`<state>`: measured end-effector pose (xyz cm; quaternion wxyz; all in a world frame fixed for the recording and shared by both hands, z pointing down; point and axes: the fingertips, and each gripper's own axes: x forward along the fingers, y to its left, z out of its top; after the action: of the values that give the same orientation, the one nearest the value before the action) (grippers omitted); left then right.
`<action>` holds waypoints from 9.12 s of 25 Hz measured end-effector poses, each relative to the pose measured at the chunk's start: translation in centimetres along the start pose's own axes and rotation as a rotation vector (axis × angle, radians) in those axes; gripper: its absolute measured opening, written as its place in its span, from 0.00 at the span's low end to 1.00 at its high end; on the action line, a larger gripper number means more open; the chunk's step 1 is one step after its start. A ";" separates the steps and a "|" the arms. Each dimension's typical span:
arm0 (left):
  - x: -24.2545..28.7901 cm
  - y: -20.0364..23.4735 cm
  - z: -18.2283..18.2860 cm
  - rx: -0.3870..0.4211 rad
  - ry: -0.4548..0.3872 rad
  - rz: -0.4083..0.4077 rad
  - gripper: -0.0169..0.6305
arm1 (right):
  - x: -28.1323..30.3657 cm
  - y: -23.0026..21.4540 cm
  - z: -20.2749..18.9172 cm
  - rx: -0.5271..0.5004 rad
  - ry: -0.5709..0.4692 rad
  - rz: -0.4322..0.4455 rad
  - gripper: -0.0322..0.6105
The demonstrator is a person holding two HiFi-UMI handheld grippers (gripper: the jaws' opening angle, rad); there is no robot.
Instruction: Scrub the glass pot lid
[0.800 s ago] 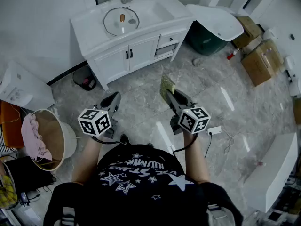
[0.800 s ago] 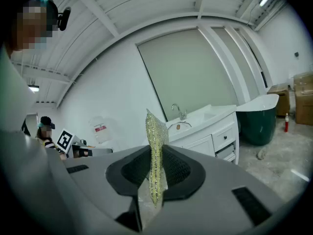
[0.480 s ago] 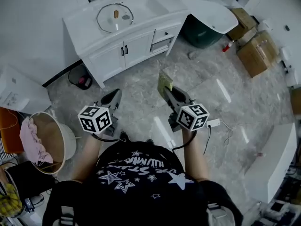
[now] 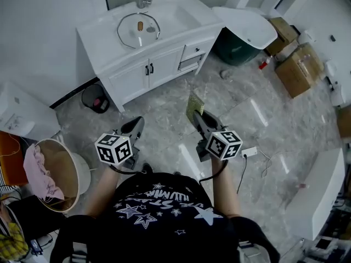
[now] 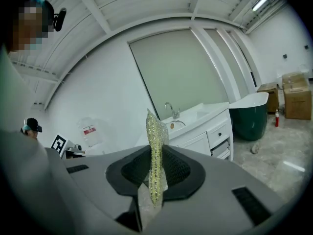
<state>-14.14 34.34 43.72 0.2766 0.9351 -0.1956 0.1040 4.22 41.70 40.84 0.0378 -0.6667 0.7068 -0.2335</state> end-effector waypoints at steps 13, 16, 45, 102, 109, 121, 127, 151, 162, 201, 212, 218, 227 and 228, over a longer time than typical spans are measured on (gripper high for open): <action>0.6 7.2 1.1 -0.040 0.028 0.030 0.04 | 5.6 -0.2 -1.3 0.030 0.051 -0.022 0.16; 2.1 8.8 1.9 -0.041 0.029 0.054 0.04 | 8.5 -1.6 -0.9 0.041 0.062 0.000 0.16; 19.6 18.3 17.9 -0.115 -0.156 0.405 0.04 | 33.1 -18.2 13.1 0.022 0.148 0.294 0.16; 20.6 49.7 30.8 -0.242 -0.198 0.433 0.04 | 80.4 -5.9 7.9 -1.300 0.641 0.189 0.16; 20.9 48.8 30.2 -0.249 -0.200 0.434 0.04 | 77.7 -4.8 5.1 -1.303 0.721 0.318 0.16; 20.9 47.6 29.1 -0.262 -0.203 0.422 0.04 | 72.2 -3.0 -0.3 -1.273 0.886 0.518 0.16; 20.8 47.6 28.8 -0.274 -0.202 0.420 0.04 | 69.6 -3.4 -2.4 -1.215 0.959 0.572 0.16; 21.0 47.6 29.6 -0.260 -0.205 0.416 0.04 | 69.3 -4.0 4.5 -1.028 0.843 0.526 0.16; 21.1 48.2 30.2 -0.279 -0.218 0.439 0.04 | 79.5 -6.0 14.0 -1.097 0.577 0.190 0.15; 22.0 46.4 27.3 -0.301 -0.169 0.401 0.04 | 67.9 -6.4 -0.6 -1.064 0.810 0.479 0.15; 23.8 44.8 27.4 -0.279 -0.147 0.374 0.04 | 64.7 -11.3 -1.0 -1.020 0.922 0.460 0.15; 25.0 45.0 28.5 -0.275 -0.154 0.398 0.04 | 63.3 -14.2 1.7 -1.046 0.966 0.491 0.15; 27.2 44.4 30.7 -0.288 -0.201 0.479 0.04 | 69.5 -20.1 13.1 -1.102 0.743 0.385 0.15; 27.3 44.4 30.9 -0.289 -0.207 0.489 0.04 | 70.8 -19.6 14.3 -1.115 0.695 0.389 0.15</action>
<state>-5.60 -25.51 47.64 0.3522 0.8168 -0.4548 0.0428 19.94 -30.34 53.88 -0.4990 -0.3337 0.7994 -0.0240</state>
